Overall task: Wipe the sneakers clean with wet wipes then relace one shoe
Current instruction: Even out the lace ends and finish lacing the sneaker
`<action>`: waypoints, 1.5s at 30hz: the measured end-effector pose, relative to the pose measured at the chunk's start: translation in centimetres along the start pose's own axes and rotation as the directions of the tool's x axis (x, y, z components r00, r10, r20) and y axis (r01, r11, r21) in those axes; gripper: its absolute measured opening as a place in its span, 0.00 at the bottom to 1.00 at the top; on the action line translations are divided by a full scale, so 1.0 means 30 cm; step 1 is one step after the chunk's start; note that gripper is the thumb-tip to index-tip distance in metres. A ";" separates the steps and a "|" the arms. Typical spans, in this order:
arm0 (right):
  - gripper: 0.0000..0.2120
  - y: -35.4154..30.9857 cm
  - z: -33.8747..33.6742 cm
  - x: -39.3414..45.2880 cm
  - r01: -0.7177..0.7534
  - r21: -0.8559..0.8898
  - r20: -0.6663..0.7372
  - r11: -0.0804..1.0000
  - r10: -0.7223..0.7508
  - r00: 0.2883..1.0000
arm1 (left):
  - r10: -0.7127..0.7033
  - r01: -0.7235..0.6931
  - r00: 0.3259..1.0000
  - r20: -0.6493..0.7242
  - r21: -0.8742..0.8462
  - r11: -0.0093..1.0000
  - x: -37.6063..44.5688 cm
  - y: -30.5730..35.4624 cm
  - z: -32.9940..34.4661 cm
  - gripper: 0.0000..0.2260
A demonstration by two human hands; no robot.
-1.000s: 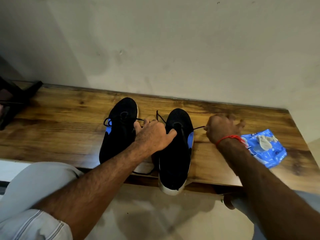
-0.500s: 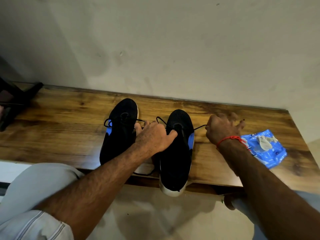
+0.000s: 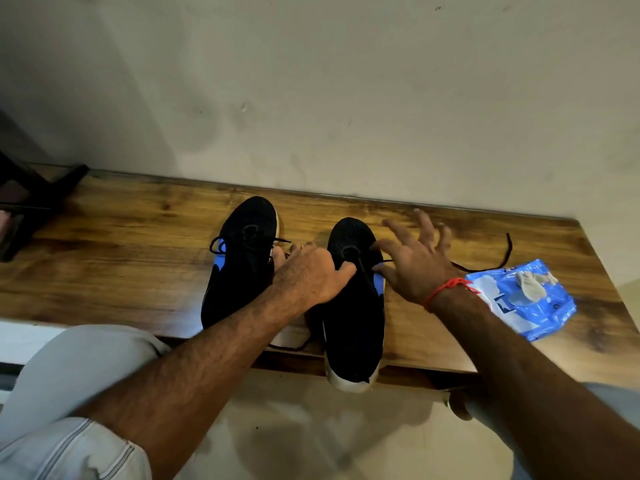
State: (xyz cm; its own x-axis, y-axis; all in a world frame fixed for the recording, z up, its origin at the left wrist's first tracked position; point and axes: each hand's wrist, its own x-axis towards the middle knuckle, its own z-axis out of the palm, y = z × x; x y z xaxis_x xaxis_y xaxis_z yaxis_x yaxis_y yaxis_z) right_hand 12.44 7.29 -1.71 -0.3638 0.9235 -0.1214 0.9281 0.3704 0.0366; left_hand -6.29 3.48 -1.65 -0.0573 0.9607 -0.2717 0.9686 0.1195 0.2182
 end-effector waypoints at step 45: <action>0.11 -0.015 0.035 0.018 -0.010 0.035 0.018 0.999 0.009 1.000 | 0.045 -0.047 0.993 -0.107 -0.018 0.999 0.014 -0.044 0.007 0.09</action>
State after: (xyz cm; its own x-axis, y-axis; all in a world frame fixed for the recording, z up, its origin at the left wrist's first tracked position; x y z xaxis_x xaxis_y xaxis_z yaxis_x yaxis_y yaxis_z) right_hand 11.89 7.52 -2.82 -0.3541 0.9248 -0.1389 0.9338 0.3579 0.0028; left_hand -7.55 3.66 -2.24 -0.0390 0.9863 -0.1600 0.9656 0.0784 0.2480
